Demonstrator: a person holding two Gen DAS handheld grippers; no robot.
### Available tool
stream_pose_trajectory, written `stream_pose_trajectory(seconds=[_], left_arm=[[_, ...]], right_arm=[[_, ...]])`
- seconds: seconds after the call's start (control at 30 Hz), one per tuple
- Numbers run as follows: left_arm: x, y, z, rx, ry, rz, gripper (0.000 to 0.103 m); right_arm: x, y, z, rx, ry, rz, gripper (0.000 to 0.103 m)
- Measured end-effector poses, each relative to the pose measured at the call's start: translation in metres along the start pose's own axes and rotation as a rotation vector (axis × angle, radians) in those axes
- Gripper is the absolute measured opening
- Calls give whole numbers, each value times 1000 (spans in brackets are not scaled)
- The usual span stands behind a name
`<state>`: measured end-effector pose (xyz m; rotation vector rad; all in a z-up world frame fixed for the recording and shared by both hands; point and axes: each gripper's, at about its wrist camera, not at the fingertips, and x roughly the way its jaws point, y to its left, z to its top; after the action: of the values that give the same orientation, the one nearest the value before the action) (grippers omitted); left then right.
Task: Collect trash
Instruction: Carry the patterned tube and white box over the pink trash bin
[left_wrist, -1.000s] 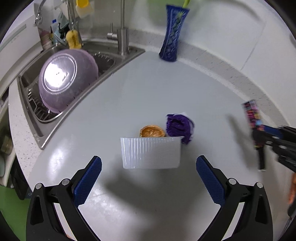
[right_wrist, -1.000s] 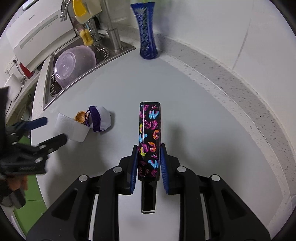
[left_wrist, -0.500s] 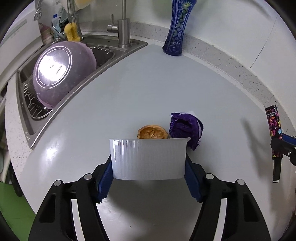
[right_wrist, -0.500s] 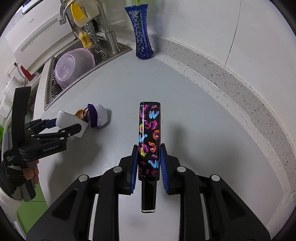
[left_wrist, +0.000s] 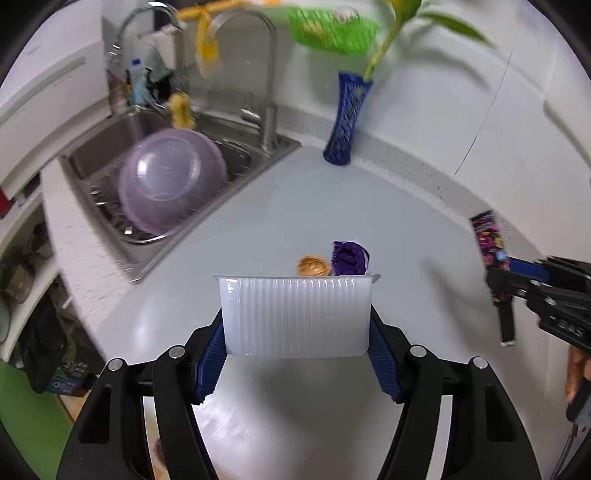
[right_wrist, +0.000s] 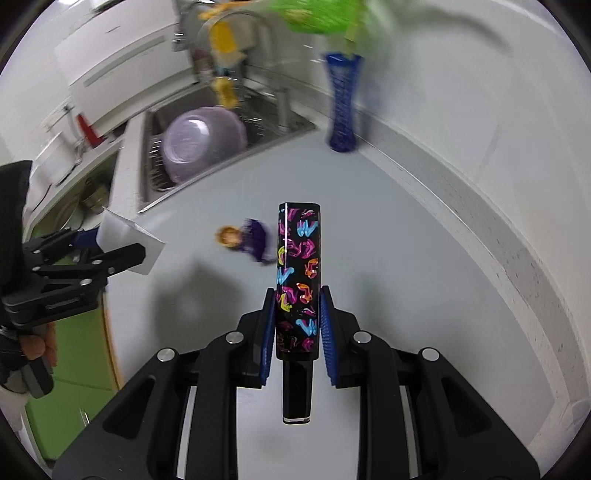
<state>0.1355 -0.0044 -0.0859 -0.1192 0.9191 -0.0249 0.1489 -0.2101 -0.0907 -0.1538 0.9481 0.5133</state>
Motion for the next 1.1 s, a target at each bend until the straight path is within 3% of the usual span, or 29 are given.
stream_pose_trajectory(seconds=[0.13, 0.4, 0.6, 0.87, 0.97, 1.1], left_arm=[[-60, 28, -24, -39, -44, 44, 65], [-188, 112, -106, -173, -108, 210, 65], [-246, 168, -171, -295, -104, 318, 65], [-270, 215, -233, -432, -97, 385, 65], [-259, 231, -254, -489, -87, 378, 65], [-216, 257, -285, -545, -67, 365, 65]], right_arm=[[-13, 45, 1, -83, -22, 48, 22], [-37, 195, -6, -294, -65, 213, 22], [-50, 311, -16, -437, -79, 348, 22], [-42, 415, -45, -587, -38, 447, 22], [-28, 439, -61, -627, -4, 471, 22], [18, 462, -83, -671, 49, 466, 22]])
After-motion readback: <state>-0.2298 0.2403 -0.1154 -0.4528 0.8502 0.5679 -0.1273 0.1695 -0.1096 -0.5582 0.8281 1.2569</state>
